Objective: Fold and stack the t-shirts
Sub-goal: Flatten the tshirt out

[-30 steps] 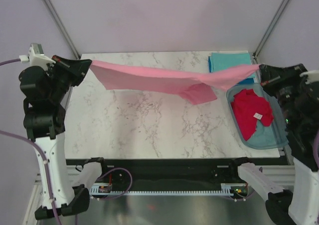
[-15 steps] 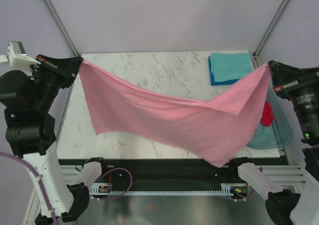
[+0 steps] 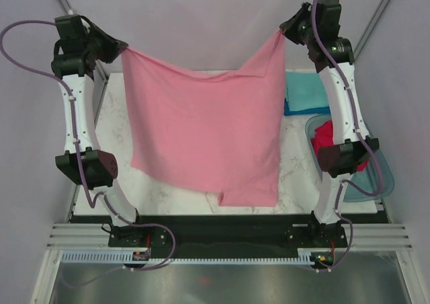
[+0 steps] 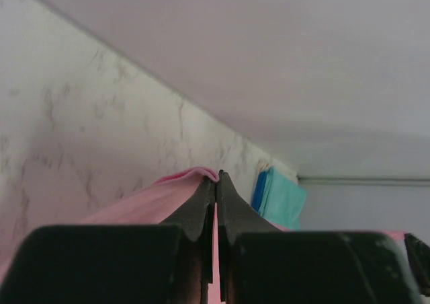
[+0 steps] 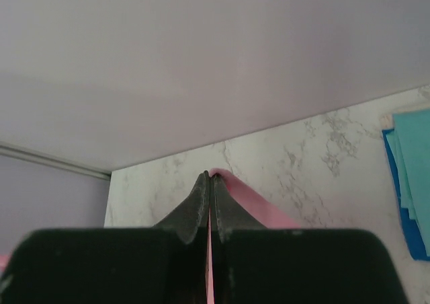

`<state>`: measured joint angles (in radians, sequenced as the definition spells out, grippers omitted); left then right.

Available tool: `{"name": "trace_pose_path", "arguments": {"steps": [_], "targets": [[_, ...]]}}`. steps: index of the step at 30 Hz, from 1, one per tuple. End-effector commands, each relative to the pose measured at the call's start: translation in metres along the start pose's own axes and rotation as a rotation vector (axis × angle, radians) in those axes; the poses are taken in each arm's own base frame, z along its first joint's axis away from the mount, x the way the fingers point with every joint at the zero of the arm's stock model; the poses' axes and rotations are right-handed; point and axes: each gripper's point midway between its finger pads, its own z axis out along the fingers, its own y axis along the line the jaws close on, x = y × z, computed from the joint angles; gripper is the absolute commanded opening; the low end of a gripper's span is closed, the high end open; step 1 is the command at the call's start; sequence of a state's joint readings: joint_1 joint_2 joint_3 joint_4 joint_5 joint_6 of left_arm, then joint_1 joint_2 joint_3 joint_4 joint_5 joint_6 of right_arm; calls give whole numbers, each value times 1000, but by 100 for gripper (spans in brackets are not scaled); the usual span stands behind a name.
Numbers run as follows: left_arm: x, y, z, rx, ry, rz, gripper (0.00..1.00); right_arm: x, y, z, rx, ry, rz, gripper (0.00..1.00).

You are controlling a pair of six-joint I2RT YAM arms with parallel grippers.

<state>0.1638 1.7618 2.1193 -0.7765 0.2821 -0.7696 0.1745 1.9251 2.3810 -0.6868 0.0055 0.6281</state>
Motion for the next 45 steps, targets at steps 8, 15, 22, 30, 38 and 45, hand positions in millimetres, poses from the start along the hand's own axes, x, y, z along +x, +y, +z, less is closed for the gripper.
{"name": "trace_pose_path", "arguments": {"steps": [8, 15, 22, 30, 38, 45], "targets": [[-90, -120, -147, 423, -294, 56, 2, -133, 73, -147, -291, -422, 34, 0], [-16, -30, -131, 216, -193, 29, 2, -76, 55, -183, -277, -248, 10, 0], [75, 101, -101, -79, -84, -84, 2, 100, -45, -189, -118, 129, 146, 0], [170, 246, -95, -485, -59, -256, 2, 236, -149, -233, 133, 362, 149, 0], [166, 261, -101, -551, -110, -240, 2, 249, -161, -243, 167, 365, 179, 0], [158, 266, -108, -598, -151, -228, 2, 260, -168, -249, 180, 389, 165, 0]]}}
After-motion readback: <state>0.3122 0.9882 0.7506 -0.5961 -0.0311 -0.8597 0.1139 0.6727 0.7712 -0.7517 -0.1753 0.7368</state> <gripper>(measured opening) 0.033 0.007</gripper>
